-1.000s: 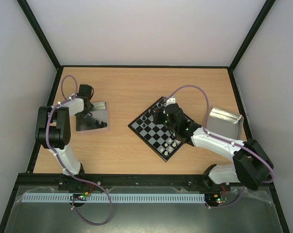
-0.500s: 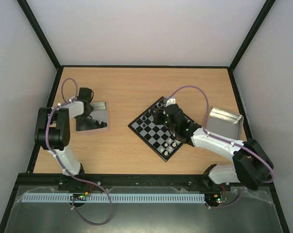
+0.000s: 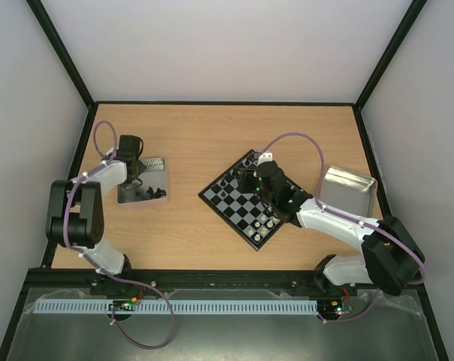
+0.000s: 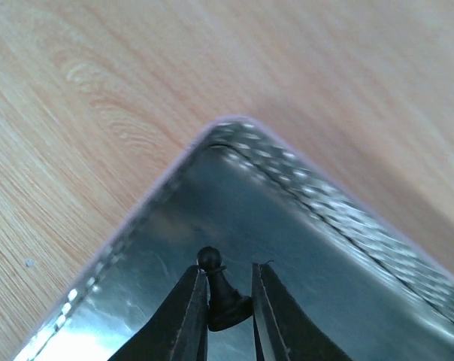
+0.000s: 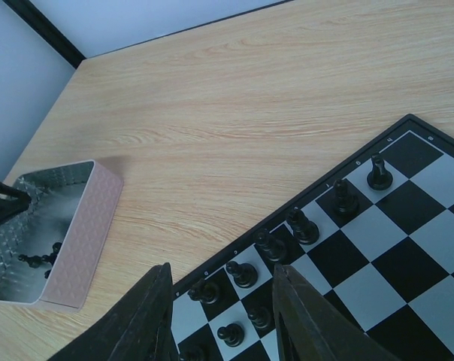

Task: Set up the chess pieces on the board
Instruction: Pick up the chess piece from the storage box, then place the chess piece on the chessboard.

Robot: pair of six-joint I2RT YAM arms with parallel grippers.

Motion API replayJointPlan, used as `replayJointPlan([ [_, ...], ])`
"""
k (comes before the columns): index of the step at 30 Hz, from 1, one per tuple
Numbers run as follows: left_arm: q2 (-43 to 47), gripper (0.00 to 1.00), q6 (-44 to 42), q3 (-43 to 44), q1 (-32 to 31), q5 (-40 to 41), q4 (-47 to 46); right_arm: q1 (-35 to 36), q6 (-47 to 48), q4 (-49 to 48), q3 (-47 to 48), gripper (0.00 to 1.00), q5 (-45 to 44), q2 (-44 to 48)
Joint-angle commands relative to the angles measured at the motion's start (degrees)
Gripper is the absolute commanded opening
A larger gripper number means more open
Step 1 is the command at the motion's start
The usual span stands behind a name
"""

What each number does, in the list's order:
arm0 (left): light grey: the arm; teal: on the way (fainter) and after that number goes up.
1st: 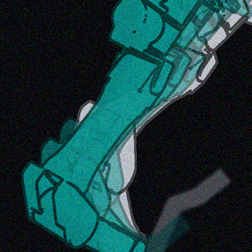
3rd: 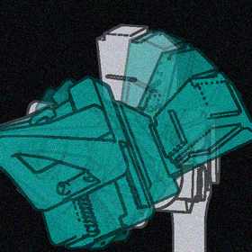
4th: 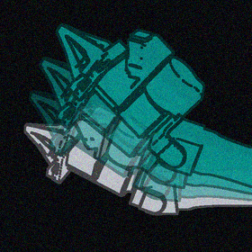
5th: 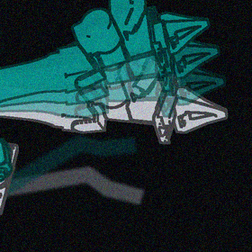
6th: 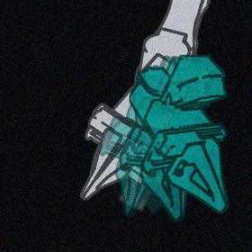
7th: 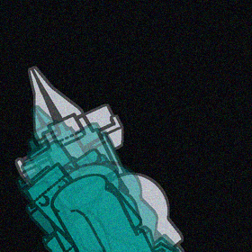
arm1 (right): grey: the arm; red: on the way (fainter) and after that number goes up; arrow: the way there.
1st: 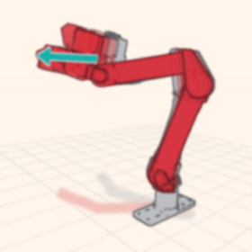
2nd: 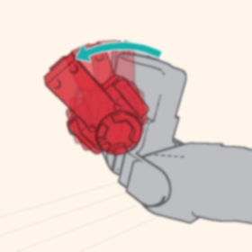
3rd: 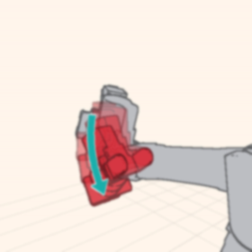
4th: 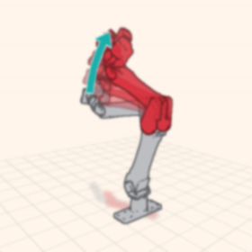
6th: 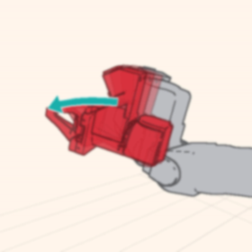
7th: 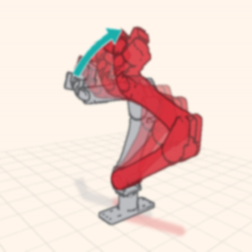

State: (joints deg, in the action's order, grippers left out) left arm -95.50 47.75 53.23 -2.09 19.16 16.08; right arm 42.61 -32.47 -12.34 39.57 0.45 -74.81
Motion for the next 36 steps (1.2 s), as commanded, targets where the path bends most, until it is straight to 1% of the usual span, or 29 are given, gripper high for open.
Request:
replayJointPlan([
  [1,5.9,0.15,-3.4,-1.3,-2.0,-4.3,1.1,-0.7,-0.9,-0.8,0.1,0.36,-0.1,2.3],
  [4,9.6,0.15,-5.6,-2.9,-3.3,-10.4,-0.2,-3.1,-2.5,-0.2,0.8,0.37,5.7,2.2],
  [8,14.6,0.15,-10.4,-4.9,-7.1,-21.4,-6.0,-8.0,-6.3,-0.7,1.2,0.38,15.7,1.5],
  [11,15.8,0.14,-13.1,-4.8,-10.4,-30.5,-10.1,-10.8,-8.7,-1.1,1.8,0.39,21.6,1.2],
  [13,16.1,0.13,-15.3,-4.7,-12.9,-35.2,-13.0,-12.8,-11.3,-2.4,1.8,0.40,26.0,0.9],
  [16,16.2,0.14,-18.6,-4.3,-16.4,-43.0,-17.1,-15.3,-16.1,-6.7,0.4,0.42,32.3,0.8],
  [19,15.4,0.14,-21.7,-2.3,-18.6,-49.9,-18.9,-15.8,-20.1,-11.3,-0.4,0.46,38.0,0.5],
  [20,15.1,0.14,-22.5,-1.7,-19.3,-50.8,-19.2,-15.8,-21.6,-13.2,-0.8,0.47,39.6,0.6],
  [23,14.3,0.15,-26.9,-0.5,-21.0,-57.4,-20.4,-15.8,-26.1,-19.1,-1.7,0.51,42.6,0.8],
  [27,14.2,0.15,-30.9,-0.4,-22.1,-66.9,-23.2,-15.8,-27.8,-21.4,-1.6,0.56,45.4,1.1],
  [30,14.3,0.15,-34.9,0.8,-23.2,-71.3,-22.5,-15.8,-27.4,-21.7,-1.1,0.57,48.2,1.1],
  [36,14.6,0.15,-46.4,4.5,-25.7,-78.0,-15.4,-15.7,-25.9,-21.8,-0.2,0.56,54.7,1.9],
])
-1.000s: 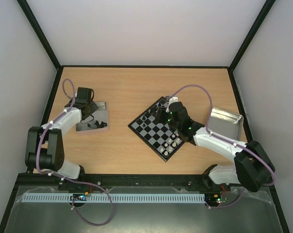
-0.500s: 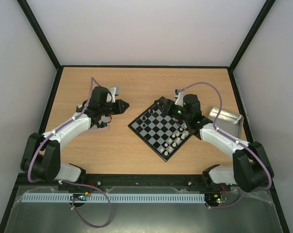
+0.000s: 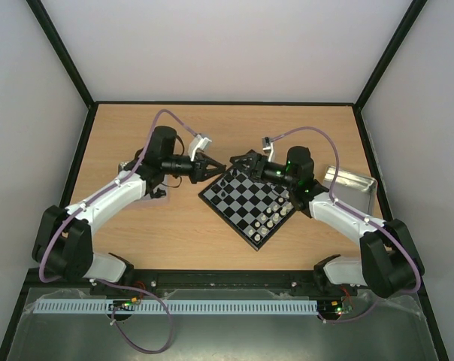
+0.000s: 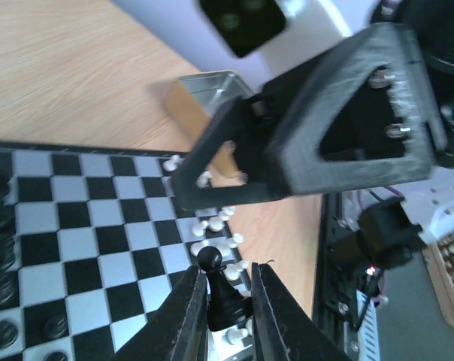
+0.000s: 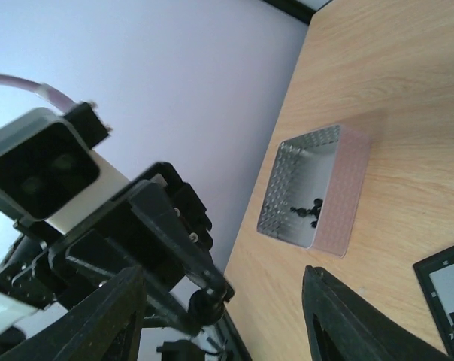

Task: Set up the chess pieces on the board
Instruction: Place the chess piece on the chessboard.

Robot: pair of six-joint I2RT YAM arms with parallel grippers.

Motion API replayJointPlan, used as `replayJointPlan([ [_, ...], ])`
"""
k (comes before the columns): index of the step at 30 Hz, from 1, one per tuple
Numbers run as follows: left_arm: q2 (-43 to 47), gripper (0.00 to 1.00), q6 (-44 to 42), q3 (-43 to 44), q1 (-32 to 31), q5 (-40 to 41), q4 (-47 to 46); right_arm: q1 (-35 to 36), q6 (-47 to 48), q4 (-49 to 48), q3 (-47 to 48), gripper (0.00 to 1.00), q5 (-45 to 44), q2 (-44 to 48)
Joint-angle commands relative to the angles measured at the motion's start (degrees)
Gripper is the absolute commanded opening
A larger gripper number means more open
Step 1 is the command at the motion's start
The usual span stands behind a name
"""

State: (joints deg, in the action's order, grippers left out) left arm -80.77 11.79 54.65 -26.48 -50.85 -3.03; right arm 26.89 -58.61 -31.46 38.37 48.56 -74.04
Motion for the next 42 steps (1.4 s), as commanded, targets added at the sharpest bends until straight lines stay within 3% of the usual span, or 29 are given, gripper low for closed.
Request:
replayJointPlan([
  [1,0.0,0.15,-12.4,3.4,-1.7,-8.5,5.2,0.0,0.8,-1.8,1.2,0.56,7.2,1.6],
  [11,0.9,0.15,-23.0,5.2,-2.9,-12.2,11.0,0.9,2.3,3.2,1.9,0.43,11.2,4.9],
  [20,0.9,0.15,-24.6,6.4,-3.0,-11.5,11.5,2.6,2.0,7.9,1.8,0.41,10.8,5.5],
  [36,0.2,0.16,-25.7,7.4,-3.0,-11.9,11.8,4.1,-8.3,2.0,0.0,0.02,8.7,5.8],
  [39,0.2,0.21,-24.8,7.4,-3.0,-10.8,11.7,4.1,-8.6,2.0,0.0,0.02,7.5,6.2],
  [42,0.3,0.39,-23.5,7.3,-3.0,-8.4,11.7,4.1,-7.4,3.4,0.2,0.02,5.3,6.7],
])
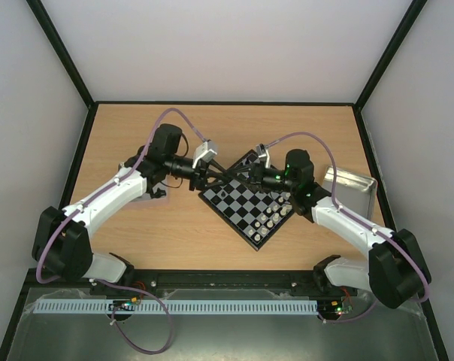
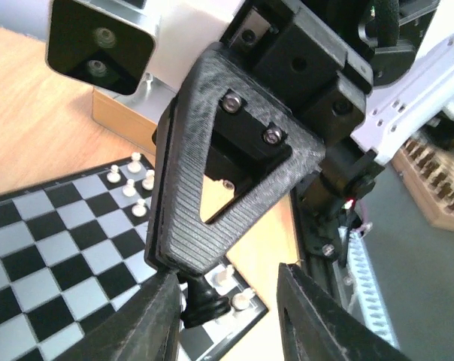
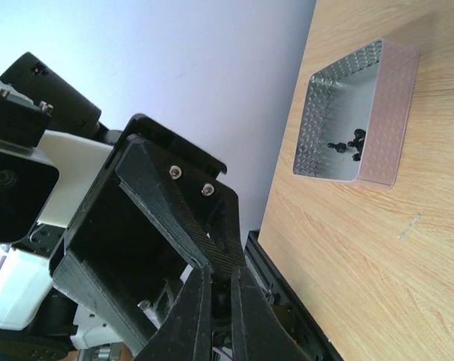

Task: Set up the chess pieces on the board
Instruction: Place the chess piece on the chessboard.

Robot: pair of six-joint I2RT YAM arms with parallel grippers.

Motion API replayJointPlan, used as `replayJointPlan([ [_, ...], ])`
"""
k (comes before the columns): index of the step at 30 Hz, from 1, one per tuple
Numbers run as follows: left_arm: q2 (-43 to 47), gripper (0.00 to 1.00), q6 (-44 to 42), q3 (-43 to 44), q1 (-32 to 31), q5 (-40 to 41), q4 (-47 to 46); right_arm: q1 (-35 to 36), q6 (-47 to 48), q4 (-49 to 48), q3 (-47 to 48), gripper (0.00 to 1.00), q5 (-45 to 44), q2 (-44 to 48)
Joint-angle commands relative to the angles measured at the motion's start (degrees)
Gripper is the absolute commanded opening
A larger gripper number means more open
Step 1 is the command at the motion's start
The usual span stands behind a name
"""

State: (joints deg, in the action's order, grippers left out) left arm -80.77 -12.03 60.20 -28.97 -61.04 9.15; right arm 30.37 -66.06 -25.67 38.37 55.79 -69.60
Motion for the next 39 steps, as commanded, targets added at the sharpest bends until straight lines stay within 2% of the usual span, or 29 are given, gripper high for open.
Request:
replayJointPlan([
  [1,0.3,0.46,1.3,1.5,-0.5,3.2,-0.7,0.7,1.5,-0.6,0.7,0.02,-3.0,2.4],
  [3,0.6,0.64,3.3,1.2,-0.5,6.8,-1.1,0.7,5.7,4.8,1.9,0.02,-6.1,2.6],
  [6,1.7,0.75,7.7,0.4,-0.3,14.4,-2.4,0.7,14.2,13.9,4.6,0.02,-13.2,2.8],
  [9,3.5,0.79,13.5,0.0,-0.1,22.3,-3.5,0.7,22.1,21.9,6.9,0.02,-22.2,2.7],
  [12,7.1,0.81,21.4,-0.8,0.0,31.6,-4.5,0.7,27.7,25.5,7.9,0.02,-31.1,2.4],
  [20,21.5,0.82,32.1,-3.3,0.0,56.3,-0.1,0.7,38.0,28.1,9.3,0.02,-51.5,-2.7],
  [25,31.0,0.86,35.8,-11.5,0.0,63.3,0.3,0.6,39.0,26.7,10.8,0.02,-65.2,-10.0],
  [27,33.9,0.87,37.1,-15.6,0.0,63.4,-0.4,0.6,38.7,25.8,11.7,0.02,-65.9,-13.2],
  [31,38.1,0.87,39.0,-20.5,0.0,61.8,1.0,0.6,38.9,25.0,14.8,0.02,-61.7,-19.2],
  [35,39.6,0.87,39.2,-22.0,0.1,63.7,3.4,0.6,38.1,22.8,15.0,0.02,-58.1,-23.6],
  [39,40.0,0.87,39.3,-22.1,0.1,63.3,3.5,0.8,38.4,21.8,15.3,0.02,-58.0,-27.0],
])
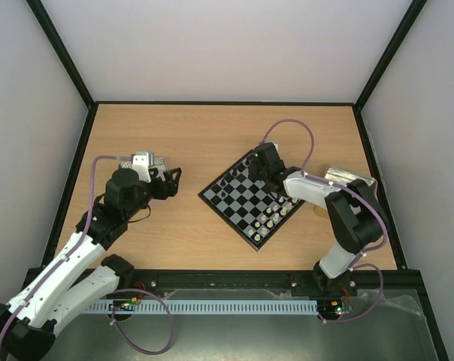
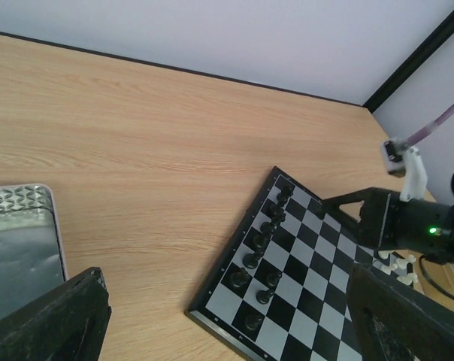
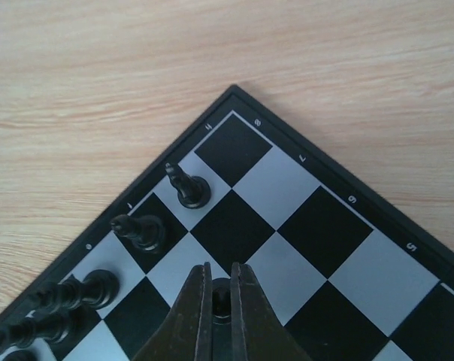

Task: Set up the chess pieces on the board
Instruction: Place the chess piece on the chessboard.

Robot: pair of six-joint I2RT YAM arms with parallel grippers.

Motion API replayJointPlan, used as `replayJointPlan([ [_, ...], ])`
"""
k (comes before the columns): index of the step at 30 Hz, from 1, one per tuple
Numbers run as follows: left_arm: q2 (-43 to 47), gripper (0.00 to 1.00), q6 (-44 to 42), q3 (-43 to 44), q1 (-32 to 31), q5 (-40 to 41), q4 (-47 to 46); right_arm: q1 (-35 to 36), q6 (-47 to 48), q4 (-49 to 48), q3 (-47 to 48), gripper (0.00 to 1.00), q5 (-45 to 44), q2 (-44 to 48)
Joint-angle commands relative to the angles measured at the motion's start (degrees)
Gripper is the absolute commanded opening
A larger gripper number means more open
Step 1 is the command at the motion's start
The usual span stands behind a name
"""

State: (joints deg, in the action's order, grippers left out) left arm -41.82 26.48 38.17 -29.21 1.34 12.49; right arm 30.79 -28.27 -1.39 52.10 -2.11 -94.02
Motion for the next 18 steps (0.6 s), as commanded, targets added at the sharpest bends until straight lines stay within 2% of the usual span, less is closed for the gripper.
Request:
replayJointPlan([
  [1,1.1,0.88,0.8,-0.1,0.3,0.7,-0.1,0.5,0.8,-2.7,1.7,0.02,-0.5,-3.3],
  [4,1.1,0.88,0.7,-0.1,0.3,0.4,-0.6,0.8,1.6,-3.2,2.1,0.02,-2.3,-5.0],
  [10,0.8,0.88,0.7,-0.2,0.3,-0.2,-0.8,0.3,1.0,-3.2,4.9,0.02,-11.3,-8.3],
  [18,0.5,0.89,0.6,-0.2,0.3,-0.7,-0.9,-1.1,1.3,-3.3,8.5,0.02,-9.8,-13.0],
])
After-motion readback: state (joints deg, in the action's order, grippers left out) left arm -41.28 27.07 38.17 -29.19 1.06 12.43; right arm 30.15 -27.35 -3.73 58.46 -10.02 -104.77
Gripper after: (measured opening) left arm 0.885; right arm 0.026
